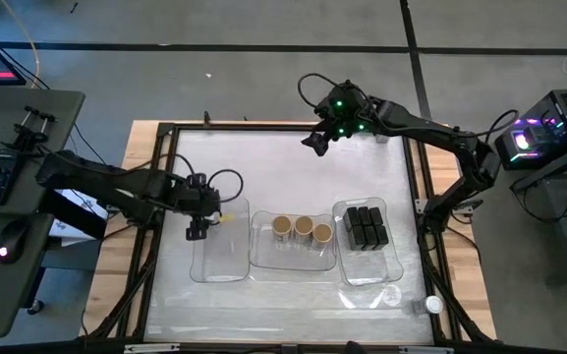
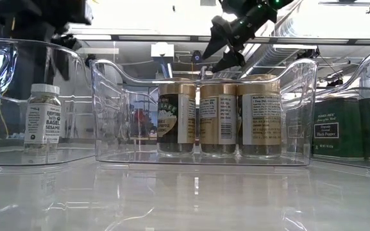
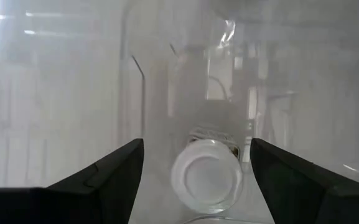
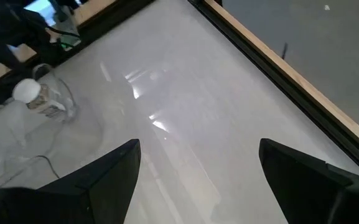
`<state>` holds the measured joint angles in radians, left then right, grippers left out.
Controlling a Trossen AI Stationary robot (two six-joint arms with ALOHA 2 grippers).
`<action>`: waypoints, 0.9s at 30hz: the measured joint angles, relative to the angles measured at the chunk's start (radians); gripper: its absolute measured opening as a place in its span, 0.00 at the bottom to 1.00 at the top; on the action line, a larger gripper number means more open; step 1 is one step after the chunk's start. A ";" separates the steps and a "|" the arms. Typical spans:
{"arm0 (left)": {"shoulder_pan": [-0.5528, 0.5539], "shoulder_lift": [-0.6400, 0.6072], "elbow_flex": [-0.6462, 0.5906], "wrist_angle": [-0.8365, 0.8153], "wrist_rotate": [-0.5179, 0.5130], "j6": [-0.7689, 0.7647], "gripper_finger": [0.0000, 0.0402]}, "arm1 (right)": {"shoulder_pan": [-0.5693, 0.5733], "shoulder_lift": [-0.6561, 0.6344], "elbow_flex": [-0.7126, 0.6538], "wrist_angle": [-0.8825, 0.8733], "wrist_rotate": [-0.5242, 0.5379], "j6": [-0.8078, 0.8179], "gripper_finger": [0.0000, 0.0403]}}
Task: Sort spices by type
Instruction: Put the white seasoning bottle into the left transparent bin aligned with the other white seasoning bottle
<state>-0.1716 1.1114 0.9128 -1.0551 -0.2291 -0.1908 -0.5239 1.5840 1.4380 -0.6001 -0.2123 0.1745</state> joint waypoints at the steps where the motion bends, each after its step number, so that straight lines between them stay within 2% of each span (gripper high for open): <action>1: 0.008 0.000 0.021 -0.009 -0.001 0.017 0.70 | -0.009 -0.003 0.000 -0.011 0.000 0.000 0.80; 5: 0.051 0.000 0.109 0.004 -0.059 0.039 0.70 | -0.053 -0.020 0.000 -0.100 0.002 0.005 0.80; 10: 0.137 -0.016 0.128 0.209 -0.135 0.061 0.70 | -0.110 -0.021 -0.006 -0.270 0.086 -0.001 0.80; 14: 0.236 -0.014 0.059 0.460 -0.074 0.046 0.70 | -0.181 -0.037 -0.083 -0.294 0.139 0.007 0.80; 16: 0.287 -0.007 0.019 0.608 -0.017 0.024 0.70 | -0.238 -0.059 -0.138 -0.287 0.195 0.035 0.80; 19: 0.363 -0.004 -0.006 0.746 0.037 -0.033 0.70 | -0.347 -0.093 -0.212 -0.281 0.244 0.106 0.80; 23: 0.441 -0.022 -0.005 0.852 0.040 -0.035 0.70 | -0.457 -0.108 -0.240 -0.211 0.266 0.157 0.80; 27: 0.506 -0.051 -0.005 0.885 0.040 -0.044 0.70 | -0.492 -0.108 -0.225 -0.174 0.400 0.150 0.77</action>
<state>0.3343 1.0606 0.9077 -0.1702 -0.1892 -0.2347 -1.0157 1.4761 1.2133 -0.7745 0.1875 0.3247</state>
